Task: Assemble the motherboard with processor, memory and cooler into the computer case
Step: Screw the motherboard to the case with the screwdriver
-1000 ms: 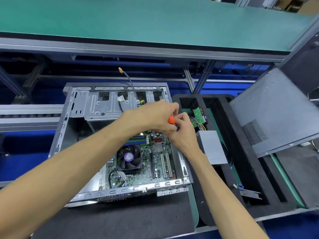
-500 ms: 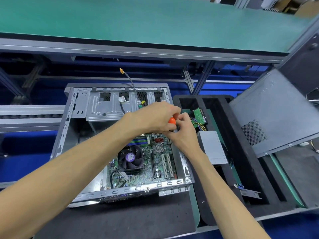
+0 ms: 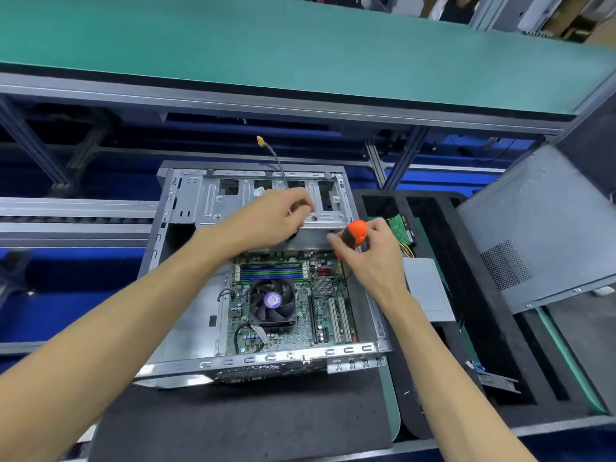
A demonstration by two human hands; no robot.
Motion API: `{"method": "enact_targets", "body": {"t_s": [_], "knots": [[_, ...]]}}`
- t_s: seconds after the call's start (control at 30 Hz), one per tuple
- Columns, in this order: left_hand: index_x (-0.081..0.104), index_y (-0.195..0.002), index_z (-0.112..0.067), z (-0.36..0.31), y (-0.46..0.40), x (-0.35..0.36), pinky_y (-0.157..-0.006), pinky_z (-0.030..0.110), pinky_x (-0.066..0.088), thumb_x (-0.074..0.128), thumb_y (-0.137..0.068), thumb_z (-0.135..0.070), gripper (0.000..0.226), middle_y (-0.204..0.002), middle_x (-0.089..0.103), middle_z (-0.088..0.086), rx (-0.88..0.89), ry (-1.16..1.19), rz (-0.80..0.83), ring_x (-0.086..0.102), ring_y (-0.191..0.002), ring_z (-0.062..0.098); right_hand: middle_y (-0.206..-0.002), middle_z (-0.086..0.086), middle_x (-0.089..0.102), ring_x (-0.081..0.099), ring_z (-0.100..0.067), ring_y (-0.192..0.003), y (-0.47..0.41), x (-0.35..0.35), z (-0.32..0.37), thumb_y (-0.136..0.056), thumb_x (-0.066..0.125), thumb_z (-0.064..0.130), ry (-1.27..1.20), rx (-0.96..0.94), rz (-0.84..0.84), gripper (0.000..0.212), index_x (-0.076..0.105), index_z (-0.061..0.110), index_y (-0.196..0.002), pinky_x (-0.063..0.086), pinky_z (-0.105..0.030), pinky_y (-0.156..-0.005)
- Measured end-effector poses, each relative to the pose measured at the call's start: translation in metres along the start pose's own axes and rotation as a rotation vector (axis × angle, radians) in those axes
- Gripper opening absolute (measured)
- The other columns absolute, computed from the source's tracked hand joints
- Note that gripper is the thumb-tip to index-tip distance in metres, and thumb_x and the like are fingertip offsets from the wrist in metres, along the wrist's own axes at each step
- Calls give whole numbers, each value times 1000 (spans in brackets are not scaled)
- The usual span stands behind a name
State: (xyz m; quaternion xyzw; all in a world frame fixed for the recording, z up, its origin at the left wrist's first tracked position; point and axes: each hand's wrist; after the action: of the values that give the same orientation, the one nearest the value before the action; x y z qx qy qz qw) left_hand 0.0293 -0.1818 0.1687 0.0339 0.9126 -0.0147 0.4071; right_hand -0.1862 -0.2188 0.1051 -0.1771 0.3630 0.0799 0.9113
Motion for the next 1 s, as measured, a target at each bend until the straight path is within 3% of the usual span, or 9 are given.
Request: {"method": "enact_targets", "body": {"t_s": [0.13, 0.23, 0.33, 0.4, 0.47, 0.6, 0.7, 0.8, 1.0], "knots": [[64, -98, -27, 23, 16, -14, -83, 40, 55, 50, -101, -24, 15, -85, 70, -6, -106, -28, 2, 68, -80, 13, -76, -4, 60, 55, -20, -68, -2, -5, 28, -82, 70, 65, -206, 25, -98, 45, 57, 22, -74, 49, -43, -65], [63, -101, -29, 40, 29, -11, -80, 36, 54, 56, -98, -32, 9, -91, 67, -7, -154, -108, 128, 65, -82, 10, -63, -2, 59, 59, -25, -61, -4, -3, 46, -81, 72, 64, -335, 95, -136, 45, 56, 23, -71, 53, -46, -63], [59, -117, -28, 58, 41, 7, -85, 34, 52, 68, -87, -46, 36, -105, 63, -8, -164, -196, 305, 60, -93, 14, -58, -2, 56, 59, -26, -58, -4, 4, 55, -84, 71, 60, -402, 107, -163, 43, 56, 22, -68, 55, -45, -59], [52, -129, -26, 71, 48, 23, -89, 31, 47, 71, -82, -53, 58, -120, 57, -5, -156, -266, 373, 56, -104, 16, -64, -14, 60, 63, -33, -61, -4, 11, 58, -86, 72, 55, -488, 131, -147, 47, 60, 11, -72, 60, -43, -57], [46, -136, -24, 83, 50, 38, -91, 31, 45, 72, -79, -56, 71, -129, 54, -1, -159, -283, 406, 55, -113, 20, -68, -25, 59, 65, -28, -58, -3, 18, 58, -87, 72, 50, -536, 125, -121, 55, 60, -2, -76, 58, -30, -52], [55, -125, -24, 97, 47, 52, -85, 35, 49, 74, -77, -55, 60, -110, 58, -1, -136, -290, 417, 57, -105, 23, -61, -25, 54, 60, -23, -49, -2, 27, 54, -87, 72, 47, -524, 92, -90, 56, 58, -7, -76, 51, -18, -51], [57, -117, -28, 101, 43, 52, -80, 34, 48, 78, -74, -53, 53, -101, 54, -7, -140, -256, 417, 55, -95, 18, -65, -26, 55, 60, -27, -52, -4, 32, 52, -85, 71, 49, -535, 118, -85, 60, 58, -9, -79, 55, -25, -50], [57, -117, -29, 103, 40, 51, -79, 33, 47, 80, -73, -50, 54, -106, 57, -6, -153, -229, 433, 55, -95, 17, -66, -22, 57, 63, -14, -51, -7, 37, 50, -83, 70, 48, -559, 168, -86, 61, 58, -12, -81, 61, -37, -54], [57, -120, -29, 105, 36, 49, -71, 30, 42, 79, -77, -45, 50, -96, 53, -9, -146, -208, 442, 54, -88, 16, -67, -25, 58, 67, -28, -52, -13, 46, 47, -80, 69, 48, -572, 210, -90, 62, 58, -13, -82, 58, -31, -49]]}}
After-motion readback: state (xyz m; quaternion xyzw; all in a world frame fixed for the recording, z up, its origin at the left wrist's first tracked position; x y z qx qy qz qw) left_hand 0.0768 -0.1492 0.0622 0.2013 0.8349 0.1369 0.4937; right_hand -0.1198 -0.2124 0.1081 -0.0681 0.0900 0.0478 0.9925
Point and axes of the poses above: each hand's wrist, its own y-axis away from the middle knuckle, its own x-axis out of the palm, z = x × y
